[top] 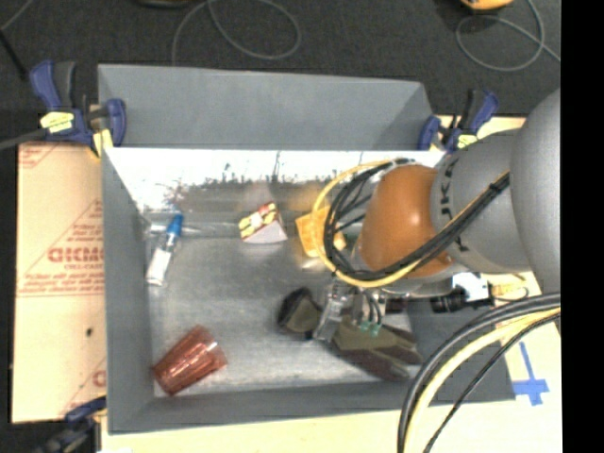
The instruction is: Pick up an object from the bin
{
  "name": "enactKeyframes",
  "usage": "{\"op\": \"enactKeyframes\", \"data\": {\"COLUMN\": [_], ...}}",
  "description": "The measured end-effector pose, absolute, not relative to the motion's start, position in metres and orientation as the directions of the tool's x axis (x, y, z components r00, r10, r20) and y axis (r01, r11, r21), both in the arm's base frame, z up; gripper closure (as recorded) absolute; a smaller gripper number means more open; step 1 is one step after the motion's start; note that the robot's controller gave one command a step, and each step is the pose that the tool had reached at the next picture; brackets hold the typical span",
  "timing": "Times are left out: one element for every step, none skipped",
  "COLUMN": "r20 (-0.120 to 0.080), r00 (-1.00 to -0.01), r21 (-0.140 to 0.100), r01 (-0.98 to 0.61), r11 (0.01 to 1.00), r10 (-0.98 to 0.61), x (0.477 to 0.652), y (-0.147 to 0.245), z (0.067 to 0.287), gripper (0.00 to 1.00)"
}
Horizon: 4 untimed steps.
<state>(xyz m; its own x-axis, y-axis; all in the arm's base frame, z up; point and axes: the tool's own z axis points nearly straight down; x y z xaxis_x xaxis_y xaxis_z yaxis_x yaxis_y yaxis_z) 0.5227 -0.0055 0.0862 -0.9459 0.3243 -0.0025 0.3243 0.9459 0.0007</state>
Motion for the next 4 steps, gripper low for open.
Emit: {"op": "enactKeyframes", "data": {"r20": [0.001,-0.005,-0.009,-0.010], "r00": [-0.945,-0.945,-0.946,-0.946], "r21": [0.000,0.002,0.003,0.004], "r01": [0.326,0.326,0.325,0.324], "r11": [0.945,0.945,0.946,0.946], "r10": [0.326,0.326,0.325,0.324], "x": [0.522,0.523,0.525,0.525], "y": [-0.006,-0.006,-0.006,-0.006], "z": [0.109,0.132,0.147,0.159], "gripper": [1.00,1.00,1.00,1.00]}}
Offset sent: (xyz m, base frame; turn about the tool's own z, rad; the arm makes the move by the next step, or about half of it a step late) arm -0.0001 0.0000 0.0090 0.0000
